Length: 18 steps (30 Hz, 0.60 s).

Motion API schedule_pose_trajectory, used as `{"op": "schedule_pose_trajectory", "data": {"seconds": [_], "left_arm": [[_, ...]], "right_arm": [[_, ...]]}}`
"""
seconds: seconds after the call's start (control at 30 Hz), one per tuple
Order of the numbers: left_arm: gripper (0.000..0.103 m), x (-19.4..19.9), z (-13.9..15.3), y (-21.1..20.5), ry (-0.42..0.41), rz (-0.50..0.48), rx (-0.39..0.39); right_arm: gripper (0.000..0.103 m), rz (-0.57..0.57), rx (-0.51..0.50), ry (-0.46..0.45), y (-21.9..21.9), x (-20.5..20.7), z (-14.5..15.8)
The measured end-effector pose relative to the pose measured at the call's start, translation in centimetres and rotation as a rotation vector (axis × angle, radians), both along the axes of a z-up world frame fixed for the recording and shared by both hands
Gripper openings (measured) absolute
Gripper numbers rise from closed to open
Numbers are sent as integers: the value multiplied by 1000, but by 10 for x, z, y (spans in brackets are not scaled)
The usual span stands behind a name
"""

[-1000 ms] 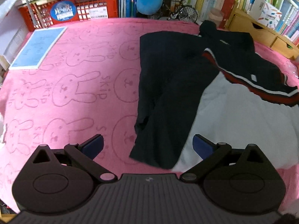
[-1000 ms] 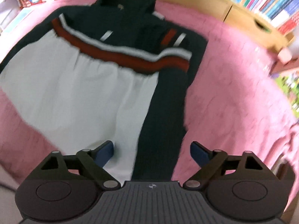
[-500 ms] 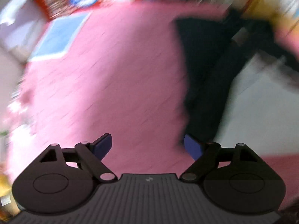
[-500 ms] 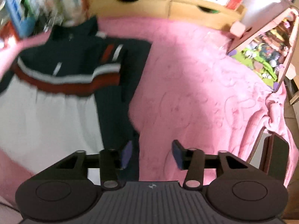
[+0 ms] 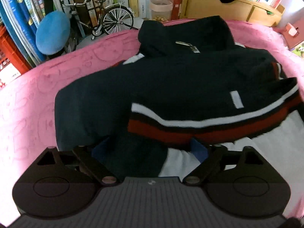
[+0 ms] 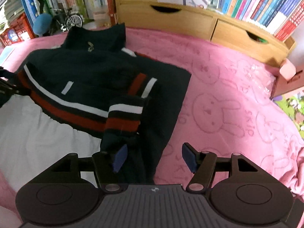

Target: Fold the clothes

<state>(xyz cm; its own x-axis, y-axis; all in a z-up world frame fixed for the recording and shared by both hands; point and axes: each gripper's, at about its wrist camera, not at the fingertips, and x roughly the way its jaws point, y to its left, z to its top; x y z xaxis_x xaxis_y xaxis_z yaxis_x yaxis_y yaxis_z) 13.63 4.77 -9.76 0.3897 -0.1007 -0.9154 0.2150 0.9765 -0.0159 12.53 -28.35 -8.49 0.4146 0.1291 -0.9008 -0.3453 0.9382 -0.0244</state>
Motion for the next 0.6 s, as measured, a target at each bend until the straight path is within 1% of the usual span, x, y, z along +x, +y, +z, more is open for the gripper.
{"op": "schedule_pose_trajectory", "data": {"seconds": [0.07,0.1,0.13,0.2,0.23,0.27,0.3,0.33,0.37,0.4,0.43,0.47,0.5,0.53,0.57,0.6], "left_arm": [[87,-2,4,8,-8,-5,-22],[84,-4,9,13,-12,-1,-33],[84,-6,12,19,-14,9,-45],[84,-9,17,32,-18,38,-83],[88,-9,18,37,-17,55,-109],[100,-4,14,39,-1,69,-140],[103,2,9,40,17,85,-166],[103,11,3,37,42,104,-163],[103,14,-1,31,56,107,-128],[103,16,-2,22,49,73,-79],[103,17,-4,13,41,38,-30],[103,18,-5,5,31,5,14],[101,15,-3,1,12,-23,37],[90,12,0,-2,-6,-36,46],[67,8,6,-3,-26,-43,50],[51,4,13,-1,-43,-46,47]], "right_arm": [[75,-16,17,-31,-8,-4,8],[85,-32,54,-34,-15,-3,13],[89,-48,90,-36,-22,-2,19],[90,-81,163,-41,-36,0,29],[91,-97,200,-42,-43,1,34],[91,-94,248,-22,-44,5,34],[91,-79,262,-8,-39,10,31],[90,-64,275,5,-34,14,28],[89,-46,246,17,-23,19,22],[84,-27,216,28,-13,24,16],[63,-9,187,40,-2,29,10],[49,6,165,64,8,32,3],[30,22,150,93,17,33,-3],[30,41,116,86,26,31,-4],[29,61,83,79,35,29,-5],[28,84,58,55,39,24,0]]}}
